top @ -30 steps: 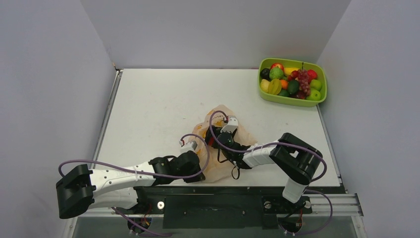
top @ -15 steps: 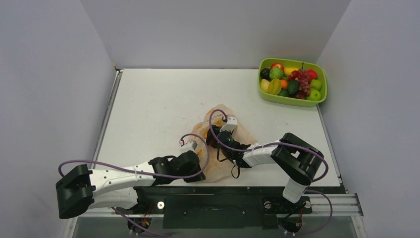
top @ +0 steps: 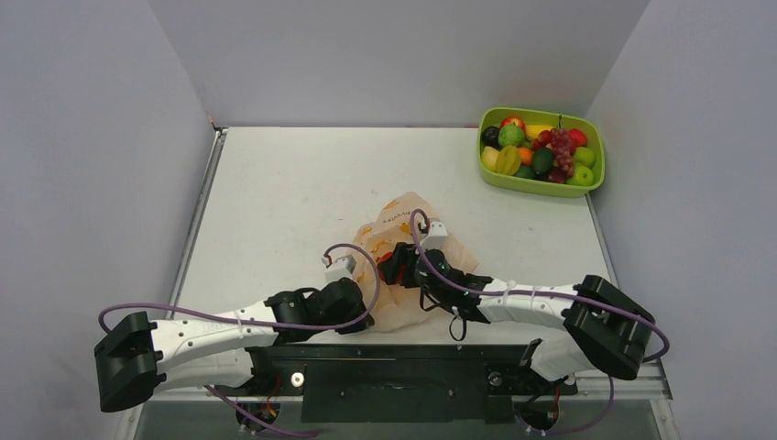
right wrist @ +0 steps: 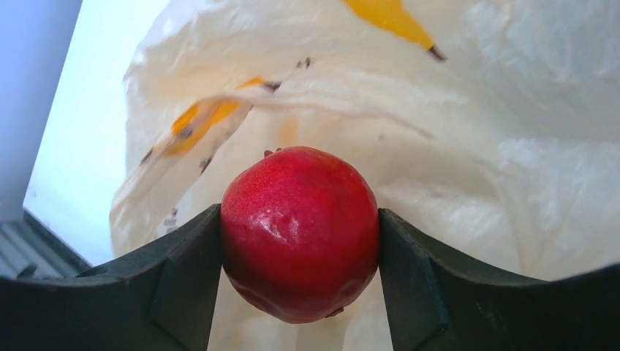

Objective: Take the fake fruits out of the plastic bag
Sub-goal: Take out the fake fruit from the plastic bag, then place the fake fruit in the bin.

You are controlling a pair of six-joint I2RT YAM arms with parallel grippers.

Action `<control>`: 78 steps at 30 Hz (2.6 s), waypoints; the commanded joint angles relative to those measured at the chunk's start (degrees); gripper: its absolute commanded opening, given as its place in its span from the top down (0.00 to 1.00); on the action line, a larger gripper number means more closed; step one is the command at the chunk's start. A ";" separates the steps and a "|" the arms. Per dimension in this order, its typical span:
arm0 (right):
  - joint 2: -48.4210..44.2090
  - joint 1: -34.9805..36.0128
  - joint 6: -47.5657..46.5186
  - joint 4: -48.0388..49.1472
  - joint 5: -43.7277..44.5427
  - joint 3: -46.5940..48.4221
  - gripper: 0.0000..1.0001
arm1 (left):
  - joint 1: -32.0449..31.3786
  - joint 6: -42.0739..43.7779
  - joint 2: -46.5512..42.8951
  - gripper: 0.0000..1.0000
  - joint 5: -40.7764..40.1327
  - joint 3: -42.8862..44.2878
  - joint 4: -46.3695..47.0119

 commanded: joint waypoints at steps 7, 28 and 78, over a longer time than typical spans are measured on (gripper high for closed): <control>-15.83 3.82 -2.43 -16.78 -5.74 -1.49 1.00 | 0.44 -0.57 -1.37 1.00 -0.54 -1.86 2.77; -31.51 -12.61 -10.16 -34.99 14.86 14.22 1.00 | 0.44 -0.47 2.82 1.00 3.20 -2.25 5.29; 59.79 -58.04 -24.98 -26.30 9.23 97.18 0.66 | 0.44 12.71 15.56 1.00 10.06 3.96 4.46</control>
